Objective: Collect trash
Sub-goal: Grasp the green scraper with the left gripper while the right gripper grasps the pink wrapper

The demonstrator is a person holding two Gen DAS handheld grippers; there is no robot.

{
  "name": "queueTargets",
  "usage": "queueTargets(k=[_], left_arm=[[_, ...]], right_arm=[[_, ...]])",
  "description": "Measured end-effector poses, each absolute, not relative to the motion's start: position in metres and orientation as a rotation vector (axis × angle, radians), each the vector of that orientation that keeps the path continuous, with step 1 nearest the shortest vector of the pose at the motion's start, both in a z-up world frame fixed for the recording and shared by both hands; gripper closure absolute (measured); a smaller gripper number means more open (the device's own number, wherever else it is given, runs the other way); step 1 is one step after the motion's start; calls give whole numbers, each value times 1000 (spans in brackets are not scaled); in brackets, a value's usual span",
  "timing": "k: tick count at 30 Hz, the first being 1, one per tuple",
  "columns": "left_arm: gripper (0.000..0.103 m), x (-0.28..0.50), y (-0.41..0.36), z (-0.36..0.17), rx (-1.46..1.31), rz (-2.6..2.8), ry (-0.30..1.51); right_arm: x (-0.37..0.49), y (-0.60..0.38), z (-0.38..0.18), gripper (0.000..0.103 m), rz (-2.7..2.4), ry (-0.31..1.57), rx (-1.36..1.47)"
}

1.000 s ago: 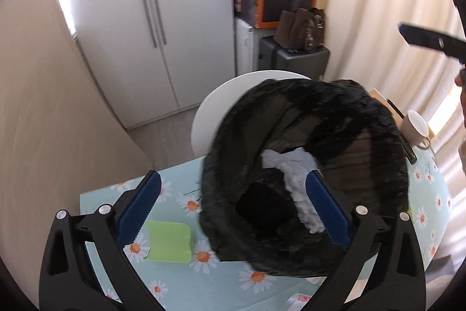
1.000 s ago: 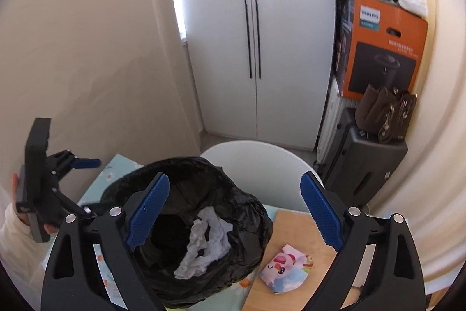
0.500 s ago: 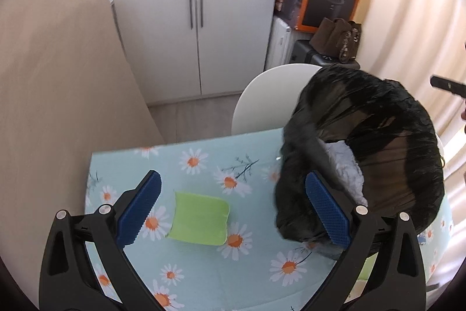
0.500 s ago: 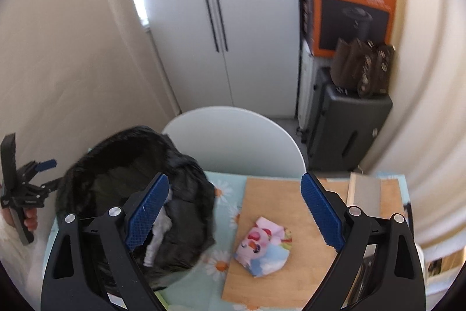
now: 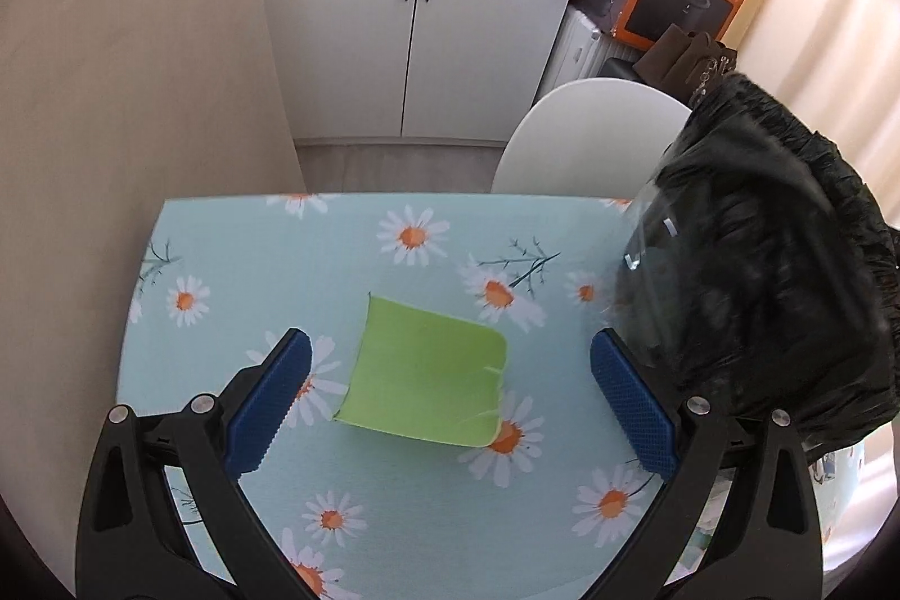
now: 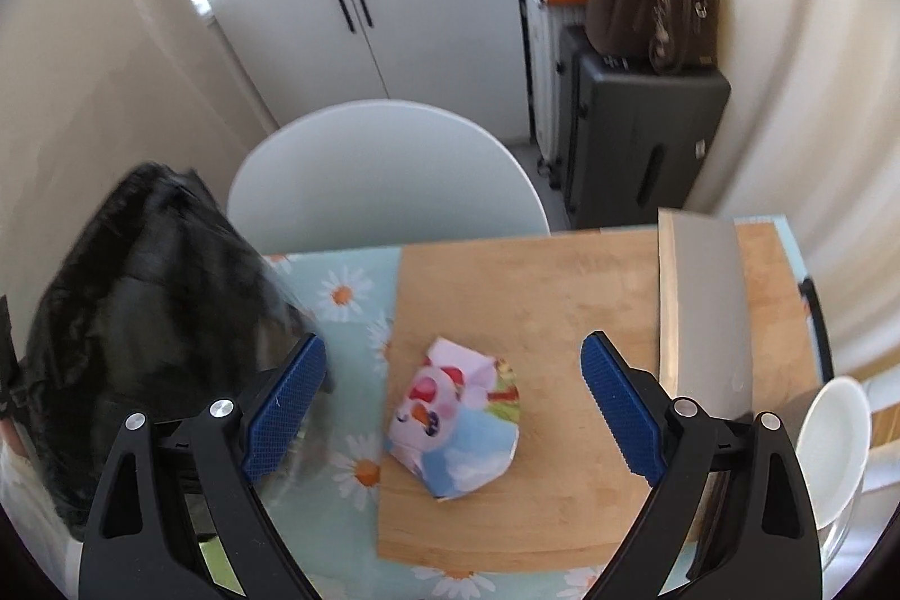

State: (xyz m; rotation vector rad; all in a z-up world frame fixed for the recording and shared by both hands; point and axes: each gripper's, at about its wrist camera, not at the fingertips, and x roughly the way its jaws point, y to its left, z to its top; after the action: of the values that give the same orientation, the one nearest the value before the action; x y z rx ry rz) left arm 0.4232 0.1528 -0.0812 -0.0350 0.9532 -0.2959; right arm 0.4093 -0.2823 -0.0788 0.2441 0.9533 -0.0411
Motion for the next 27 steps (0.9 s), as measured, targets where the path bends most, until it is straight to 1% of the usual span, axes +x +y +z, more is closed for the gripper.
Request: queueTargets(k=[5, 16, 22, 23, 24, 25, 26, 27], left_arm=[[6, 429, 157, -103, -39, -341, 1001], [6, 442, 143, -142, 127, -322, 1086], [6, 445, 129, -162, 272, -279, 1090], [6, 446, 127, -165, 285, -271, 1091], [5, 446, 125, -167, 301, -262, 1089], [6, 445, 124, -167, 301, -262, 1071], [5, 446, 124, -167, 295, -258, 1069], [10, 447, 125, -167, 275, -266, 1073]], right_arm=[[412, -285, -101, 15, -55, 1000, 253], [418, -280, -139, 15, -49, 1075, 280], [423, -268, -159, 17, -36, 1118, 233], [422, -265, -162, 21, -33, 1121, 218], [423, -263, -165, 40, -32, 1129, 202], [423, -261, -169, 44, -28, 1144, 186], [422, -261, -171, 44, -28, 1141, 195], [420, -263, -170, 49, -26, 1132, 216]])
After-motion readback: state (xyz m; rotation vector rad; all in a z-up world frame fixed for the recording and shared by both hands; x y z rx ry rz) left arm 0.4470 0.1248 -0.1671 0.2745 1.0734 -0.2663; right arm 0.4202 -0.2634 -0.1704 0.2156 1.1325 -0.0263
